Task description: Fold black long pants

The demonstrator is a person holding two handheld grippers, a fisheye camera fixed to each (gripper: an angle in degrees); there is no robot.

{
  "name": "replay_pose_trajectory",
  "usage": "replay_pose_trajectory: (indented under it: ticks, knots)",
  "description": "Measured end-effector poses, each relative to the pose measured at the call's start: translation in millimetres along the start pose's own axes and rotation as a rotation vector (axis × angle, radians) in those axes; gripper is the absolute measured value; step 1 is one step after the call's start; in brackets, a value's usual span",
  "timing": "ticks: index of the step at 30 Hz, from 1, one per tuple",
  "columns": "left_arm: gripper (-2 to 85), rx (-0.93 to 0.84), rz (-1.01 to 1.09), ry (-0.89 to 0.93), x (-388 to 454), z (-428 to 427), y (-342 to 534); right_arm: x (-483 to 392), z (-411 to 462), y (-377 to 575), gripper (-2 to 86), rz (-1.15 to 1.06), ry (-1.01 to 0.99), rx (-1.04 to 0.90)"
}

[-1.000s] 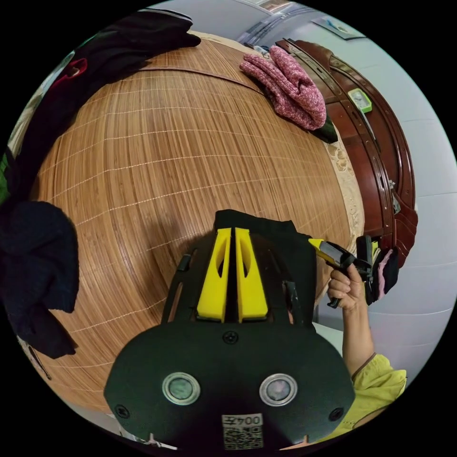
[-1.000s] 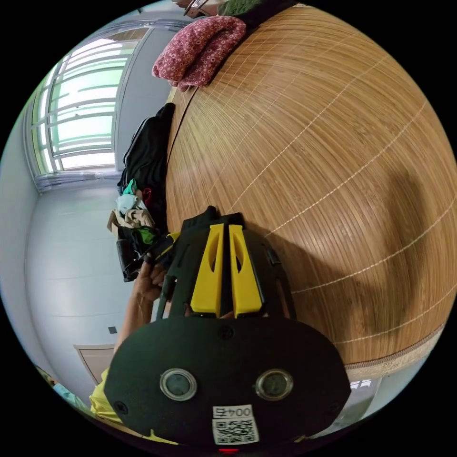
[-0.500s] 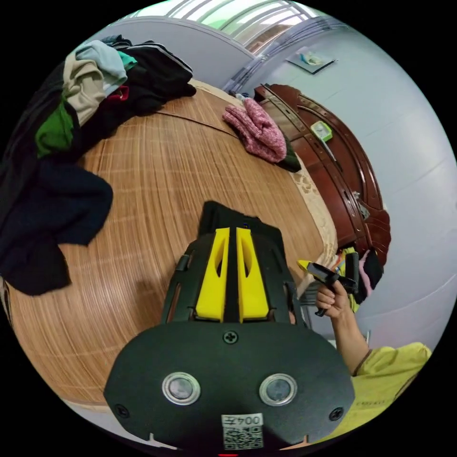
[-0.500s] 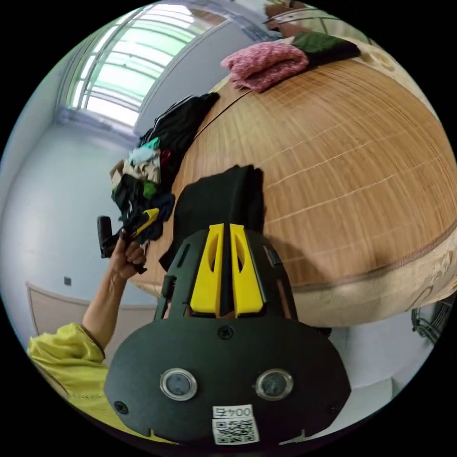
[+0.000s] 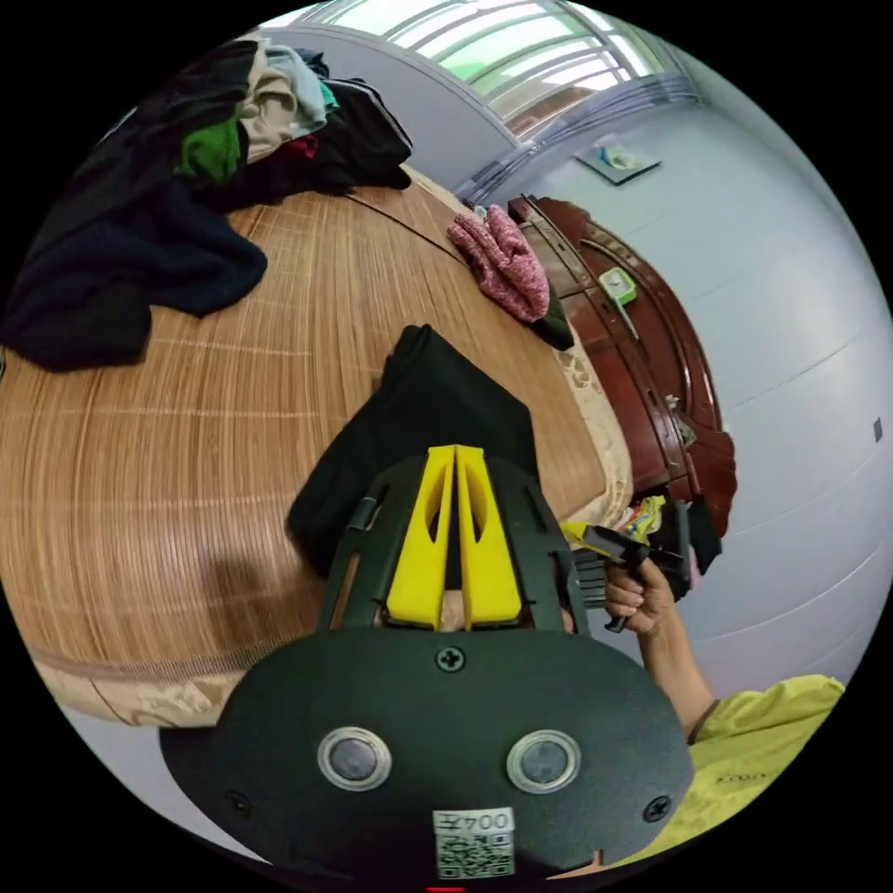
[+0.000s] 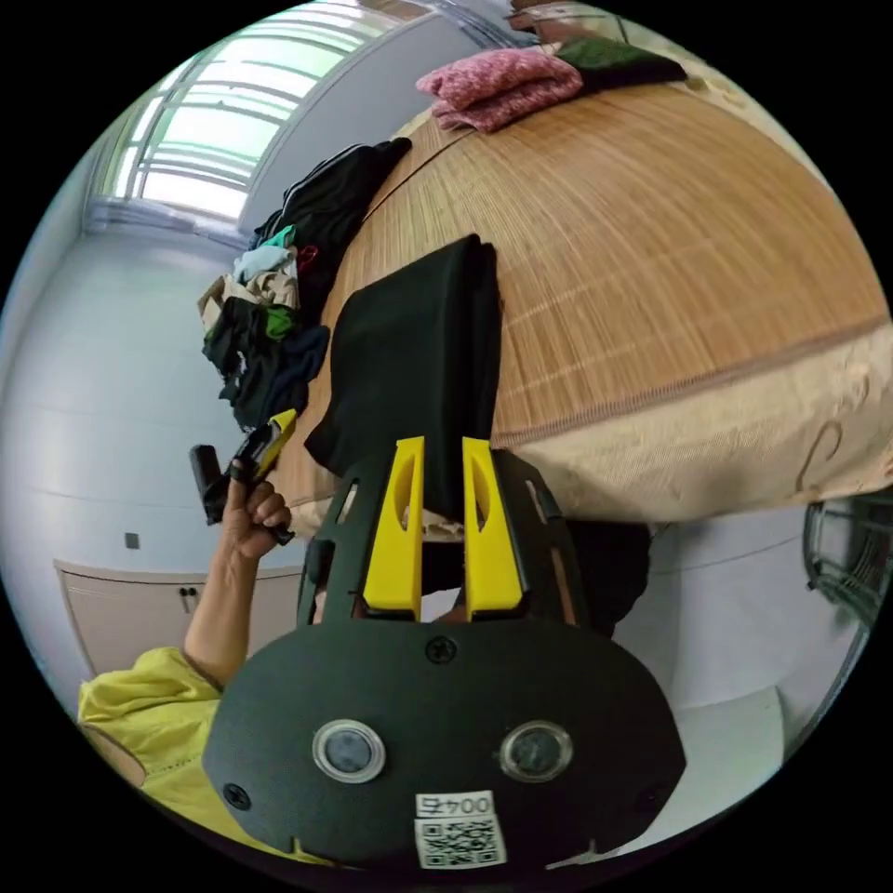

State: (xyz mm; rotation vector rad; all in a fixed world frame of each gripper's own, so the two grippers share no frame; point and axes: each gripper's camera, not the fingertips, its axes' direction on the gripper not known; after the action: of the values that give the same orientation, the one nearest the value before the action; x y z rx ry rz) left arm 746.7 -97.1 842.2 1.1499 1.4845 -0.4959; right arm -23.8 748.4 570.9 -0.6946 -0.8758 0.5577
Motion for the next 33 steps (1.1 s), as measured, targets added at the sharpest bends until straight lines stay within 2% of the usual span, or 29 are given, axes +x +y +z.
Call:
replay_pose_trajectory:
  ticks: [5, 8, 11, 12, 14, 16, 20, 27, 33]
  knots:
    - [1.1, -0.010, -0.236, 0.220, -38, -4, 74, 29, 11, 32, 7.7, 0.129, -0.133, -0.005]
    - [1.2, -0.026, -0.238, 0.204, -42, -3, 96, 18, 9, 35, 6.6, 0.089, -0.160, 0.043]
    - [1.1, 0.024, -0.232, 0.112, -50, -13, 108, -2, 19, 27, 6.2, 0.003, -0.189, 0.040]
    - [1.0, 0.025, -0.271, 0.101, -61, -14, 115, -4, 24, 25, 6.3, 0.004, -0.173, 0.026]
    - [0.9, 0.001, -0.321, 0.102, -78, -12, 127, 0, 48, 19, 4.4, 0.043, 0.001, -0.049]
    - [0.9, 0.023, -0.344, 0.143, -86, -17, 142, 7, 47, 20, 4.2, 0.070, -0.040, -0.024]
    - [1.1, -0.001, -0.328, 0.139, -85, -29, 154, 18, 27, 34, 9.7, 0.093, -0.132, 0.001]
    - [2.7, -0.007, -0.128, 0.208, -53, -51, 182, 54, 28, 54, 10.7, 0.232, -0.200, -0.013]
    - [5.4, -0.030, -0.215, 0.288, -60, -53, 224, 46, 54, 51, 12.1, 0.217, -0.232, -0.080]
